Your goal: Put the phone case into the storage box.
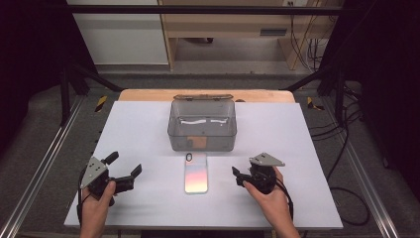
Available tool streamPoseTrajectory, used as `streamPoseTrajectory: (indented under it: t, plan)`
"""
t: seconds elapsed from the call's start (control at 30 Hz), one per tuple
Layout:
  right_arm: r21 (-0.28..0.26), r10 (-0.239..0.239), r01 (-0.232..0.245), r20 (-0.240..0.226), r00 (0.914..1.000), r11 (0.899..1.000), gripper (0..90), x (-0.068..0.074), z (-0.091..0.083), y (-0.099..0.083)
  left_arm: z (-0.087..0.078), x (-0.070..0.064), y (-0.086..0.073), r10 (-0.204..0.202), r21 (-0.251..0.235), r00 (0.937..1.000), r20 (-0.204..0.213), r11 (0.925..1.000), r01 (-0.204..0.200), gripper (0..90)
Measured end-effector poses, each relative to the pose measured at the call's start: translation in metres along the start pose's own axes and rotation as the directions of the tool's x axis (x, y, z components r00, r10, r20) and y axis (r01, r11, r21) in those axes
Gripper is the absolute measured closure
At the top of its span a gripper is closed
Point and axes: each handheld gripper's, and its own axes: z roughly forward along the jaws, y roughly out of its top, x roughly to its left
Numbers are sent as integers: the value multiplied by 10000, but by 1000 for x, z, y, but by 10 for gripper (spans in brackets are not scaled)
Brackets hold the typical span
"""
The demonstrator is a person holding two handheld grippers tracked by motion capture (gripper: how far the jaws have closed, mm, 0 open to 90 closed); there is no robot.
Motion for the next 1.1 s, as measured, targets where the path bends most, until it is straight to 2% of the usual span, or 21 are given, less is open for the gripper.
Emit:
streamPoseTrajectory:
  t: [0.03,0.2,0.43,0.47,0.6,0.67,0.7,0.8,0.9,0.93,1.1]
  plan:
    - [71,-87,88,-41,10000,9999,335,5,5,4,0,0,0,0,0,10000,2,10000,0,19]
    - [195,-178,182,-193,9997,9996,382,14,15,8,1,-1,-1,-11,59,10000,56,10000,11,19]
    - [359,-248,256,-229,9994,9990,401,17,22,8,2,-1,0,23,62,10000,58,10000,-23,20]
    - [423,-285,295,-235,9993,9987,443,19,25,10,2,-1,0,20,72,10000,55,10000,-21,19]
    - [438,-281,293,-277,9992,9986,500,22,30,13,2,-1,0,40,69,10000,53,10000,-40,20]
    - [475,-378,394,-345,9987,9981,578,27,36,17,2,-2,0,39,64,10000,53,10000,-39,19]
    - [475,-378,394,-345,9987,9981,578,27,36,17,1,-1,0,37,62,10000,52,10000,-37,19]
    - [594,-529,551,-387,9979,9967,652,32,42,21,2,-1,0,25,70,10000,52,10000,-25,19]
    - [690,-574,597,-357,9977,9958,716,37,50,23,1,-1,0,3,64,10000,43,10000,-4,19]
    - [804,-591,611,-275,9979,9949,763,38,54,25,1,-1,0,-12,64,10000,50,10000,12,20]
    - [964,-556,574,-211,9982,9937,831,39,59,27,2,-2,0,-26,77,10000,87,10000,25,20]
